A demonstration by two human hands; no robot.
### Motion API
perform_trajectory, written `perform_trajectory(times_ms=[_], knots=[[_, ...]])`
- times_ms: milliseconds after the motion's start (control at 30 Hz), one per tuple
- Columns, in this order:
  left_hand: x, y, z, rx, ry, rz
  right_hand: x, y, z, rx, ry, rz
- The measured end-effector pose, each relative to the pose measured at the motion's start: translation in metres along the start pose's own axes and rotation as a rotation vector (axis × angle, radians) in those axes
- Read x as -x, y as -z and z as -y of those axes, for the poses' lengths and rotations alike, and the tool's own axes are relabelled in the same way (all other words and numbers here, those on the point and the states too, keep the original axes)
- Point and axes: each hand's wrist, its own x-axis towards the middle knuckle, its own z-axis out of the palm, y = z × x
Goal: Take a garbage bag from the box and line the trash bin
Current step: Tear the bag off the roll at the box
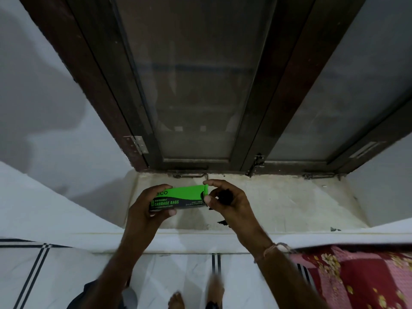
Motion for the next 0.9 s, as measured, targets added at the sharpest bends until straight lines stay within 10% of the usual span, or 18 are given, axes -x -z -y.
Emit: perform_trajectory(times_ms=[900], knots=[[0.000,-0.006,0.014,0.053,0.041,0.060,-0.010,0.004,-0.036,-0.193,-0.300,-0.049]])
